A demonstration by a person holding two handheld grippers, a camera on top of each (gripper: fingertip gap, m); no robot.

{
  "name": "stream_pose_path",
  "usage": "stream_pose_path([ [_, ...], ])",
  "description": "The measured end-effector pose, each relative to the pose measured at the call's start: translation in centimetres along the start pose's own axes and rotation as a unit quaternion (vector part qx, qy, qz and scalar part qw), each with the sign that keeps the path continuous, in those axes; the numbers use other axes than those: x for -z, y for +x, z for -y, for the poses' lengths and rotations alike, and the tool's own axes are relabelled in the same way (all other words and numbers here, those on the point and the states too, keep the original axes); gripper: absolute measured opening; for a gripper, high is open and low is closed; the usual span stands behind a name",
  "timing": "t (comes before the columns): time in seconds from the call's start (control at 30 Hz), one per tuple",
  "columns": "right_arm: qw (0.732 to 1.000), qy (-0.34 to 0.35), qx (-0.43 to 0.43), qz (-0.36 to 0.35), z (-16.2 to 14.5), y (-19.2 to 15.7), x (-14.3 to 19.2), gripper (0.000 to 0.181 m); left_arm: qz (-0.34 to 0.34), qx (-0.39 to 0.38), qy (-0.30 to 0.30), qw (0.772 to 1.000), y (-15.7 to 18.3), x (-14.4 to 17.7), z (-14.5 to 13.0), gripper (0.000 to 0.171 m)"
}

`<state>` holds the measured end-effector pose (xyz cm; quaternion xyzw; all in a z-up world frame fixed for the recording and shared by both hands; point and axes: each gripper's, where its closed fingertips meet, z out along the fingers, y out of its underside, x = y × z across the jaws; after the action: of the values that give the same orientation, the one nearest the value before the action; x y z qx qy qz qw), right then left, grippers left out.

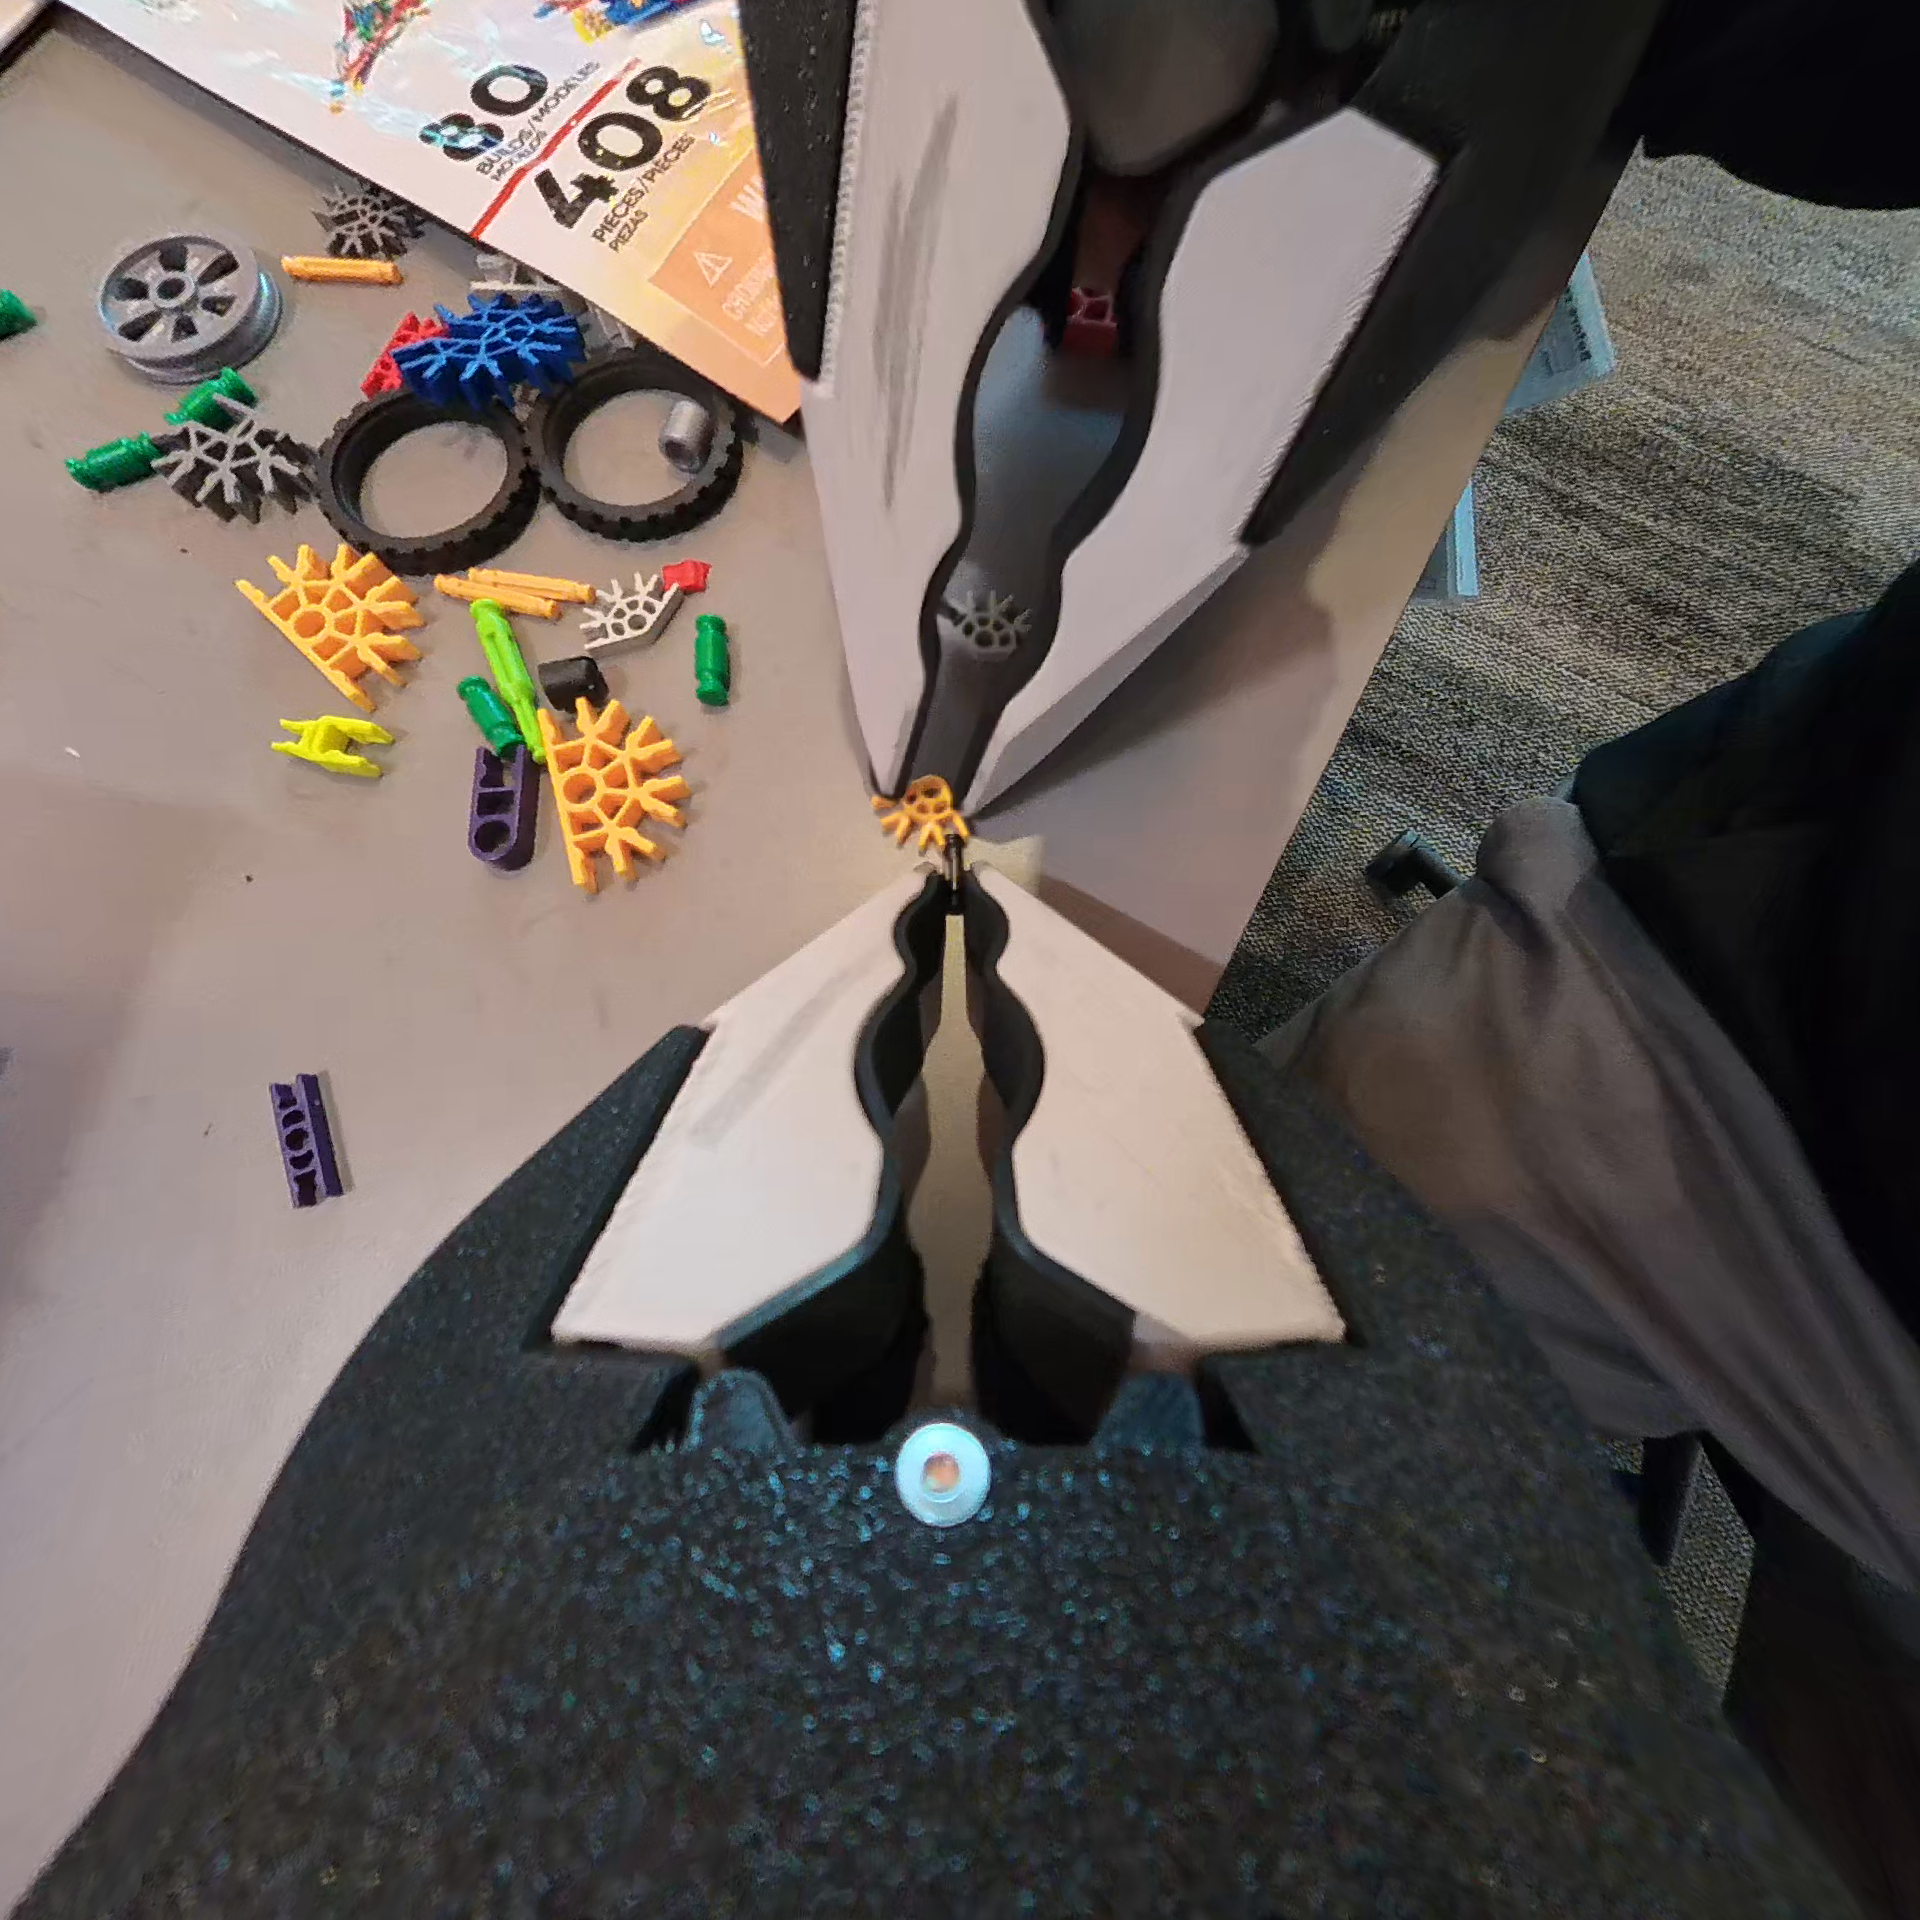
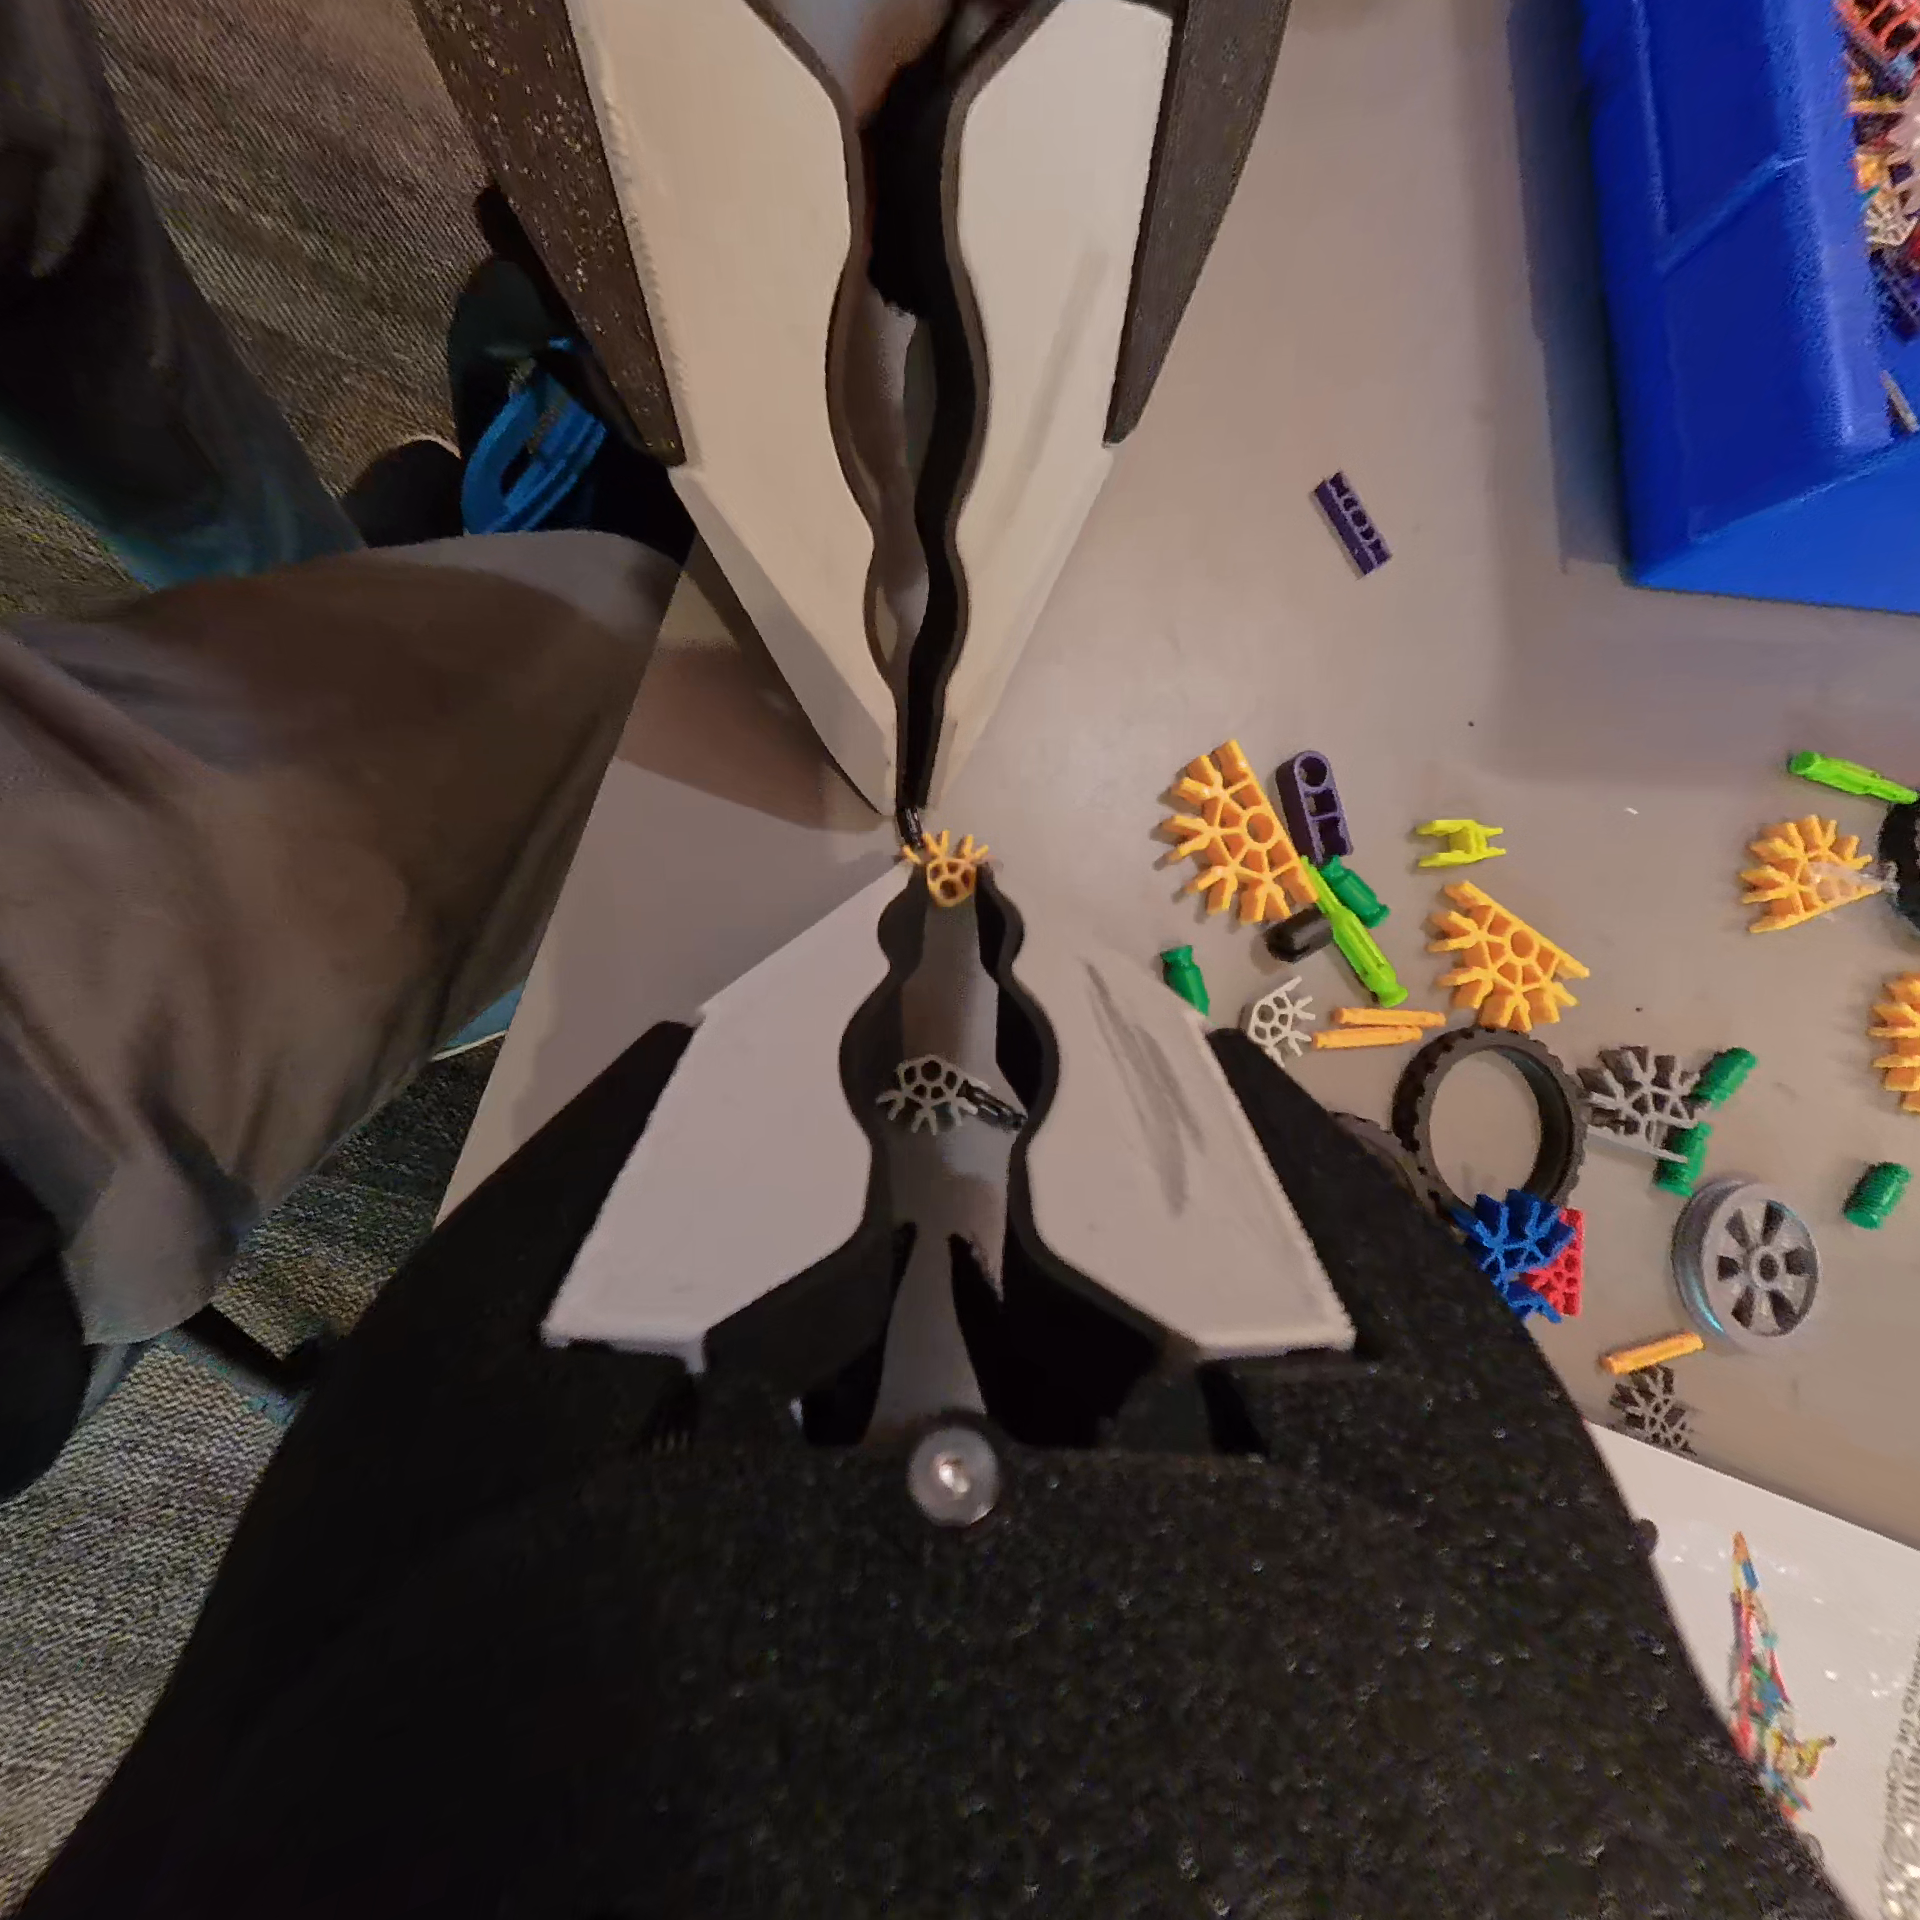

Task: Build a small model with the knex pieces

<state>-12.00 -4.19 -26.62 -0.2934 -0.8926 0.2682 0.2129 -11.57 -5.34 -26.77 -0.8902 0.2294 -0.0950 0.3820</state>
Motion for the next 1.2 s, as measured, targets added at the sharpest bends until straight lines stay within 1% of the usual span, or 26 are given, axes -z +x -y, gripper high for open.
stream_pose_path([
  [0.17,1.0,0.005,-0.014,0.01,-0.1,0.1,0.0,0.006,0.009,-0.002,0.003,1.0,-0.1,0.1,0.0,0.0],
  [0.33,1.0,0.009,-0.022,0.01,-0.1,0.1,0.0,0.005,0.014,0.022,0.025,0.999,-0.4,0.4,0.5,0.0],
  [0.4,1.0,0.01,-0.018,0.01,0.0,0.0,0.0,0.005,0.005,0.029,0.038,0.999,-0.3,0.6,0.8,0.0],
  [0.47,1.0,0.008,-0.019,0.009,0.0,0.0,0.0,0.005,0.007,0.035,0.039,0.999,-0.4,0.6,0.9,0.0],
  [0.57,1.0,0.006,-0.019,0.005,0.1,0.0,-0.1,0.005,0.017,0.038,0.023,0.999,-0.8,0.5,0.3,0.0],
  [0.67,1.0,0.007,-0.018,0.005,0.1,0.0,-0.1,0.005,0.004,0.04,0.029,0.999,-0.3,0.7,0.4,0.0],
  [0.73,1.0,0.007,-0.017,0.004,0.1,0.1,-0.1,0.004,0.018,0.033,0.021,0.999,-0.6,0.7,0.0,0.0],
  [0.8,1.0,0.007,-0.015,0.003,0.1,0.1,-0.1,0.004,0.017,0.038,0.027,0.999,-0.5,0.9,0.1,0.0],
  [0.9,1.0,0.007,-0.016,0.003,0.1,0.1,-0.1,0.004,0.017,0.033,0.02,0.999,-0.3,0.9,-0.1,0.007],
  [0.97,1.0,0.007,-0.015,0.003,0.1,0.1,-0.1,0.004,0.031,0.028,0.004,0.999,-0.6,0.6,-0.4,0.007],
  [1.1,1.0,0.008,-0.015,0.003,0.1,0.1,-0.2,0.004,0.038,0.016,-0.004,0.999,-0.6,0.3,-0.4,0.002],
  [1.2,1.0,0.007,-0.015,0.003,0.1,0.1,-0.2,0.003,0.042,0.011,0.001,0.999,-0.6,0.3,-0.3,0.001],
])
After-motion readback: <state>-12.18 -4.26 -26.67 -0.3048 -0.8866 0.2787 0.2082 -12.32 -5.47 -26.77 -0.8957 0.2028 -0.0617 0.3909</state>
